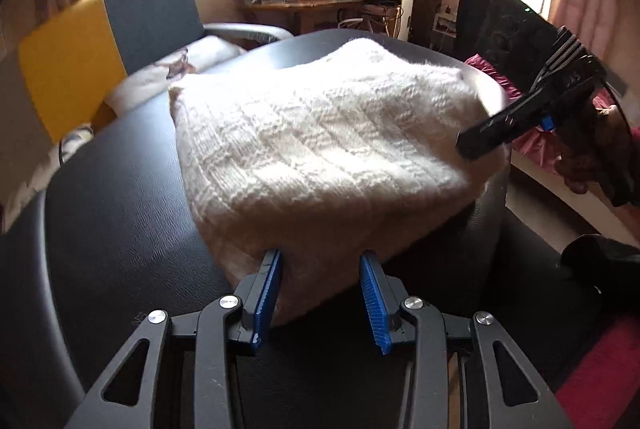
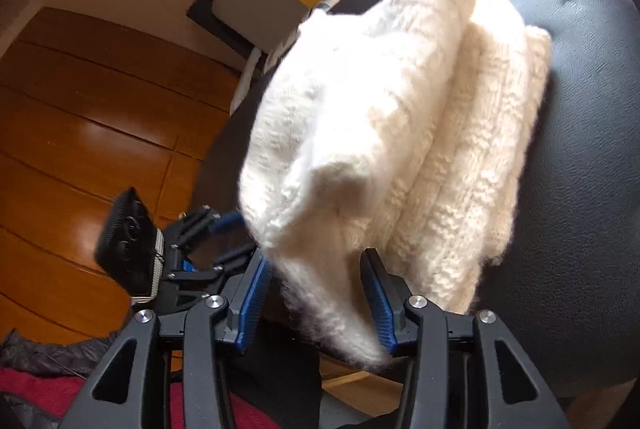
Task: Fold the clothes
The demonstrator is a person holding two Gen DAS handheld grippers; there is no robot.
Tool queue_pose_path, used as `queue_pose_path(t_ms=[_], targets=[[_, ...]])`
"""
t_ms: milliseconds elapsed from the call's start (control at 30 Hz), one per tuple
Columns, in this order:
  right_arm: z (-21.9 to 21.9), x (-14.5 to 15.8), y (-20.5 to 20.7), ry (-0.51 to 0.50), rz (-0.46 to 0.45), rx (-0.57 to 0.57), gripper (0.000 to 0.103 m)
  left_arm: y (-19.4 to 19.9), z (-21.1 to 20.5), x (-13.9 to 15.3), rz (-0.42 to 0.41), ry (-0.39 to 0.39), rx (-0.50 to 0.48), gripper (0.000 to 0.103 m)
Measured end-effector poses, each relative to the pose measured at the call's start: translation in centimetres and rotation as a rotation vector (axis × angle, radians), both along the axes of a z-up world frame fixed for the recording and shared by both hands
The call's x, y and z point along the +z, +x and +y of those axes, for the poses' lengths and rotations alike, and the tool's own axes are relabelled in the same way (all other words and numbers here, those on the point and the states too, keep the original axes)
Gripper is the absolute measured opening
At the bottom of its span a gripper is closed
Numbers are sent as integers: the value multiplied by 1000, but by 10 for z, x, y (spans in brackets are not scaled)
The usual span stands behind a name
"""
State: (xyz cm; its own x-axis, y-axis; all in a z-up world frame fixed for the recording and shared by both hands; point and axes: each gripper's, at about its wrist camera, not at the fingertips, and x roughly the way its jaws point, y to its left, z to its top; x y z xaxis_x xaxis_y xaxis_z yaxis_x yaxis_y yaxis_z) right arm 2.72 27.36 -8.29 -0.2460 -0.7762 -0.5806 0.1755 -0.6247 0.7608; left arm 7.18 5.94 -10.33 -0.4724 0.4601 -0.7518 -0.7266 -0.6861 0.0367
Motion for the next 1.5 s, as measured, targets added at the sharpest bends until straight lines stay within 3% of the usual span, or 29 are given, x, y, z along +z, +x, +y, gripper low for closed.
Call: queue_pose_path(t_ms=[100, 233, 300, 333, 367, 400, 467, 700, 767, 800, 900, 967, 1033, 1100, 1167, 1267, 1300, 1333, 1400, 1500], targets=[[-6, 2, -1, 45, 26, 2, 41, 3, 3, -1, 101, -63, -35, 42], [-9, 15, -2, -4, 73, 22, 24, 0, 17, -23, 205, -220, -95, 48], [-8, 28, 1, -40, 132, 47, 22, 3, 17, -27, 226, -229, -121, 33], [-7, 27, 1, 6, 129, 45, 21, 2, 13, -23, 221, -216, -115, 19], [-5, 21, 0, 77, 110, 36, 19, 0, 9, -20, 216, -203, -110, 15], [-9, 14, -4, 166, 83, 25, 18, 0, 2, -16, 209, -189, -113, 14], [-8, -6, -5, 219, 30, 5, 14, 0, -10, -12, 200, -178, -122, 12], [4, -18, 0, 133, 34, -46, 12, 6, -23, -20, 184, -226, -158, 10], [9, -15, 1, 76, 0, -54, 20, 9, -22, -22, 201, -250, -177, 10], [13, -10, 2, 58, -1, -56, 30, 10, -22, -23, 211, -263, -183, 10], [30, 15, 11, 54, 58, -96, 33, 5, -25, -19, 185, -231, -165, 10], [49, 31, 12, 43, 116, -183, 42, 5, -23, -21, 192, -237, -169, 10], [64, 44, 0, 8, 172, -280, 72, 6, -21, -22, 194, -241, -173, 10], [66, 46, -21, -44, 204, -350, 76, 6, -20, -20, 187, -235, -169, 10], [57, 40, -50, -68, 166, -387, 76, 10, -20, -19, 178, -219, -158, 10], [54, 37, -96, -52, -9, -390, 76, 20, -22, -20, 170, -200, -143, 10], [48, 34, -105, -29, -31, -386, 73, 22, -22, -21, 168, -192, -141, 10], [41, 31, -113, -7, -53, -383, 55, 23, -22, -20, 167, -186, -142, 10], [24, 41, -123, 105, -8, -347, 17, 25, -22, -22, 175, -190, -146, 10], [4, 80, -121, 235, 128, -272, 14, 26, -24, -22, 173, -190, -156, 10]])
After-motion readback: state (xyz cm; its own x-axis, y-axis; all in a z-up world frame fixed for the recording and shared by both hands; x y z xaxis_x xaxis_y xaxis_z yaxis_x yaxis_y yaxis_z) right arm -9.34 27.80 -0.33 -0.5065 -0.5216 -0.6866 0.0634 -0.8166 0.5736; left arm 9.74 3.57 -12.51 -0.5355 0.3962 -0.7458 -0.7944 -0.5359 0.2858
